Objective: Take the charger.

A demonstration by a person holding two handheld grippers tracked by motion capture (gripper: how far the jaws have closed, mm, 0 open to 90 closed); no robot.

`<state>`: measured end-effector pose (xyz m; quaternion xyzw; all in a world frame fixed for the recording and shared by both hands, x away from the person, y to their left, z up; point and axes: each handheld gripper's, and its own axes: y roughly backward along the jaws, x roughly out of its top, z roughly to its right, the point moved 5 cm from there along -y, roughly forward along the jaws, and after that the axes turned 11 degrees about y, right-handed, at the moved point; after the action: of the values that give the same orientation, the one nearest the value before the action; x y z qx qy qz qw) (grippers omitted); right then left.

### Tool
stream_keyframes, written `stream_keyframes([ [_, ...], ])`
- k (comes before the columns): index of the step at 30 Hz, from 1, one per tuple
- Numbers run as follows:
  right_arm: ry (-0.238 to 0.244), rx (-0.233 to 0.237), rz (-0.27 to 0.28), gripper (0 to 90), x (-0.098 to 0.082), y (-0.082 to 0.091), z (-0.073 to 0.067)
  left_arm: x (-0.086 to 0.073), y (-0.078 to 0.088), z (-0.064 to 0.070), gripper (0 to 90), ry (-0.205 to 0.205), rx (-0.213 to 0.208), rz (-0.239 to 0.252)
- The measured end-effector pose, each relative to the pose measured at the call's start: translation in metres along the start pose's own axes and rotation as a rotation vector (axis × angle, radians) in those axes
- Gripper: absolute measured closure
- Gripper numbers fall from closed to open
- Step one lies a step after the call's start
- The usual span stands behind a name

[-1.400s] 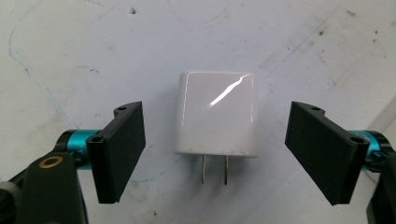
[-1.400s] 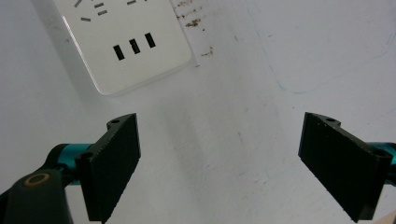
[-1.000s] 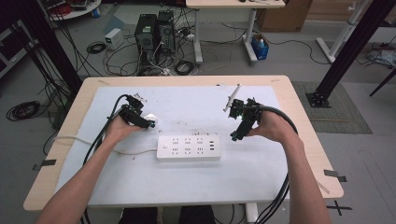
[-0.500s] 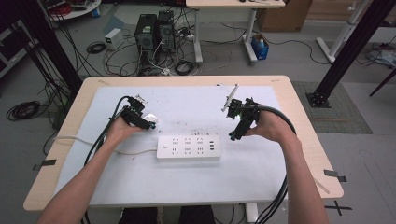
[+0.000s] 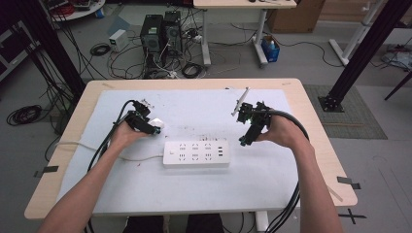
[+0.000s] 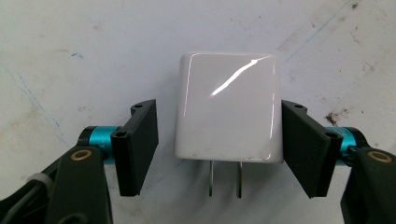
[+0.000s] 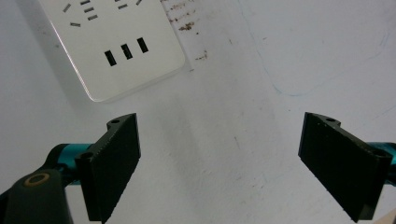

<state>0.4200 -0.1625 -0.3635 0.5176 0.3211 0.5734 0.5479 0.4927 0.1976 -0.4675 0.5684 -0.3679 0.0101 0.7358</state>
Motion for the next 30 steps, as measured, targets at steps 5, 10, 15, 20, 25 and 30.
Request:
stream_keyframes([
  [5,0.001,0.0,-0.001,12.3,0.0,0.0,0.0,0.001,0.0,0.001,34.9,-0.009,-0.008,0.003],
  [10,0.002,0.001,0.0,12.2,0.0,0.0,0.0,0.001,-0.001,0.003,41.5,-0.019,-0.023,0.002],
  [15,-0.002,0.003,-0.004,12.2,-0.001,0.0,-0.001,0.001,-0.001,0.003,42.3,-0.029,-0.02,0.001],
  [20,0.001,0.006,0.0,12.2,0.001,0.001,-0.001,0.001,0.0,0.004,42.5,-0.039,-0.012,0.005],
  [25,-0.018,0.011,0.005,12.2,0.002,0.003,-0.001,0.003,0.012,0.01,42.5,-0.064,-0.01,0.023],
  [30,-0.024,0.005,0.012,12.3,0.004,0.006,-0.003,0.008,0.034,0.023,42.5,-0.127,-0.014,0.058],
])
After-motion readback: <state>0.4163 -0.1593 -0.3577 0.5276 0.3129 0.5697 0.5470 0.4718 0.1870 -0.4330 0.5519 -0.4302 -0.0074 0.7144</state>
